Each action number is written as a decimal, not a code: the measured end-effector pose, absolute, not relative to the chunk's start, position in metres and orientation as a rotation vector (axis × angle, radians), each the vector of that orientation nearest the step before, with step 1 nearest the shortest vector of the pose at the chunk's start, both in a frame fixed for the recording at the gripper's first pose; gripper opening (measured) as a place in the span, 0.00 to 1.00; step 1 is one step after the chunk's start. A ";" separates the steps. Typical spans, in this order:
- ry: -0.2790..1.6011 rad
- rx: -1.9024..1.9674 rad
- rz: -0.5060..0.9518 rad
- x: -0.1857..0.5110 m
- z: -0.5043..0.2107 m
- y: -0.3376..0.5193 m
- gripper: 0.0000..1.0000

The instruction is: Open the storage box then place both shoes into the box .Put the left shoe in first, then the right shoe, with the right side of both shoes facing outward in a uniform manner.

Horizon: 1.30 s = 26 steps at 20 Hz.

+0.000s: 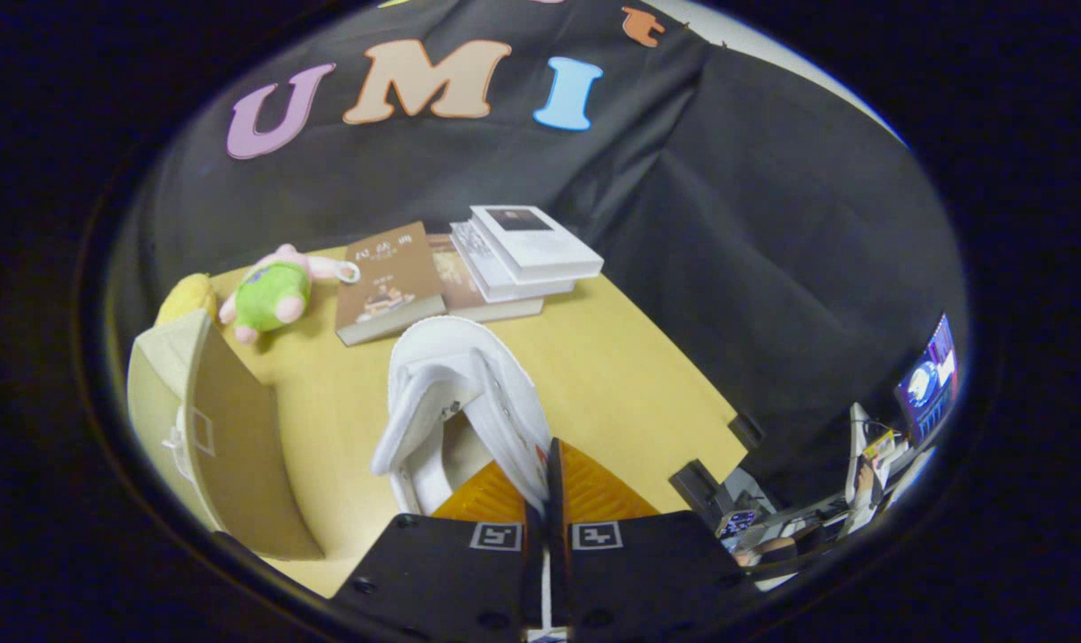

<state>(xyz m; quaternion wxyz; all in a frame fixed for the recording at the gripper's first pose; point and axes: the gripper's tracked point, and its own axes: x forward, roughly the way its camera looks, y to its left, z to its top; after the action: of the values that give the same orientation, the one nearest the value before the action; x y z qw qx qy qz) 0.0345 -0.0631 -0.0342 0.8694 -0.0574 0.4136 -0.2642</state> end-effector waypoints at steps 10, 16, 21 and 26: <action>0.750 -0.074 -0.167 0.079 0.023 0.153 0.06; 0.785 -0.010 -0.042 0.097 -0.010 0.234 0.06; 0.872 -0.040 -0.117 0.107 -0.059 0.215 0.06; 0.988 0.071 -0.125 0.098 -0.103 0.207 0.49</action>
<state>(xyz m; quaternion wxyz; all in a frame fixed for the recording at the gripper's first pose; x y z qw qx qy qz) 0.0982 0.2068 -0.1028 0.8780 0.0341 0.4736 -0.0601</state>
